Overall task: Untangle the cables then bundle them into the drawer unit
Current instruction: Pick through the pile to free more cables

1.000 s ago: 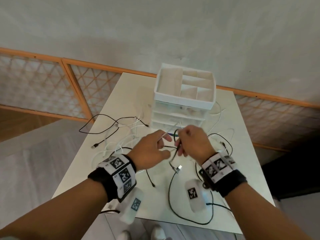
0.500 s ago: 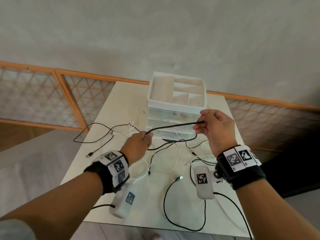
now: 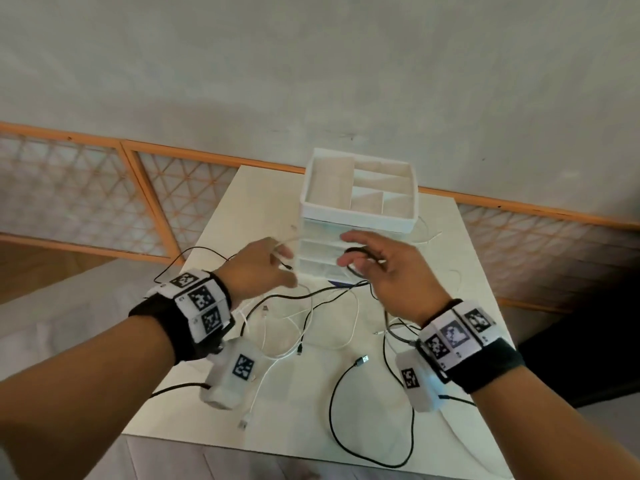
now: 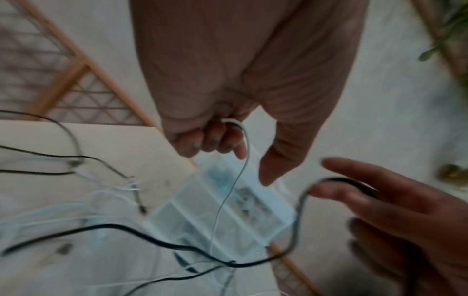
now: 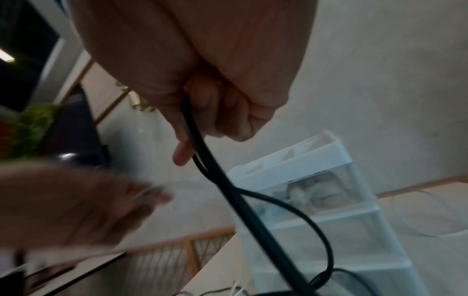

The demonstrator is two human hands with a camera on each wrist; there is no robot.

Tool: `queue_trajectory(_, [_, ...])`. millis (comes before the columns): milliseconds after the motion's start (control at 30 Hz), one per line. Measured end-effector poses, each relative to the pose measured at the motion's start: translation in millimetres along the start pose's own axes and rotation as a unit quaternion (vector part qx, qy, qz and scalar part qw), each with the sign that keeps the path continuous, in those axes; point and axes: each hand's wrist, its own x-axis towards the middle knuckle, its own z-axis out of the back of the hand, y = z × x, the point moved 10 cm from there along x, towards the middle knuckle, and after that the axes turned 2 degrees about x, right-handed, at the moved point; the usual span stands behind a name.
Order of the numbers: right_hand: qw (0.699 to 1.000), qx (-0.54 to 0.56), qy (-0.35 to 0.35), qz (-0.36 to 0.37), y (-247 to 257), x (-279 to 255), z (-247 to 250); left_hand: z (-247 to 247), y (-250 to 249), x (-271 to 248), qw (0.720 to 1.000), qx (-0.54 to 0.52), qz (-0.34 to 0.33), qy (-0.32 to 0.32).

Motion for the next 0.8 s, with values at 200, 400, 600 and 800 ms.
queue_trajectory(200, [0.979, -0.032, -0.085, 0.181, 61.0, 1.5, 9.7, -48.2, -53.2, 6.3, 0.994, 0.051, -0.094, -0.011])
queue_trajectory(400, [0.938, -0.140, -0.276, 0.154, 43.6, -13.3, 114.0, -27.1, 2.4, 27.6, 0.994, 0.101, -0.003, -0.049])
queue_trajectory(600, [0.886, -0.351, -0.205, -0.224, -64.8, -16.0, 147.0, 5.9, -48.3, 27.4, 0.991, 0.011, -0.104, -0.087])
queue_trajectory(800, [0.904, -0.112, -0.356, -0.209, -81.8, 0.0, 196.9, -36.1, -7.1, 25.3, 0.968, 0.240, -0.062, 0.027])
